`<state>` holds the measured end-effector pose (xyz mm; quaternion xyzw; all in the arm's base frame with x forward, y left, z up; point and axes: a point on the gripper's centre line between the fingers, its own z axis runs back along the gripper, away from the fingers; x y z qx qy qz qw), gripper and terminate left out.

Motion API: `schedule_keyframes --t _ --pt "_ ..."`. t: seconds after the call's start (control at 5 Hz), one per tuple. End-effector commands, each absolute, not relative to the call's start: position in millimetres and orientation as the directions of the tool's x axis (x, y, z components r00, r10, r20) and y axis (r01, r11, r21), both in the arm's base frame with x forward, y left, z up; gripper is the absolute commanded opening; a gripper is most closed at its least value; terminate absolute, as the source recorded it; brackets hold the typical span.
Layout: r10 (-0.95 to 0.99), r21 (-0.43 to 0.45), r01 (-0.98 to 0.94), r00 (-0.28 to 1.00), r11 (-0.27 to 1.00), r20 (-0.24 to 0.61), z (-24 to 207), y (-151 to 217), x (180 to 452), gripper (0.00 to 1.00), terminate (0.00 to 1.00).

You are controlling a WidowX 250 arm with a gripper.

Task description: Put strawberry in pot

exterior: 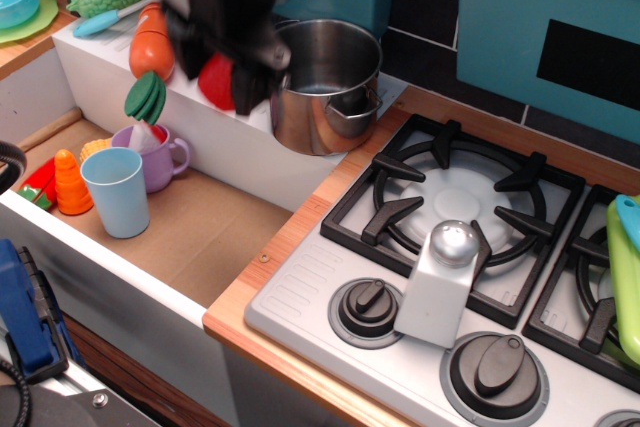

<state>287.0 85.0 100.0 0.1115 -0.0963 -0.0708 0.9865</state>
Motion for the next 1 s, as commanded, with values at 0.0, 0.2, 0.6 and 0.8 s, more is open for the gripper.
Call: schedule_keyframes --t 0.0,0.2,0.6,0.8 --pt "-0.287 0.283 0.213 0.924 0.935 0.253 115 87 333 0.00 0.00" --pt "-0.317 0.274 0.235 0.897 0.933 0.308 105 89 345 0.00 0.00" --pt "-0.345 0.240 0.274 0.876 0.931 0.337 102 87 349 1.00 0.00" --pt "-0.345 0.240 0.274 0.876 0.931 0.337 102 87 349 1.00 1.00"
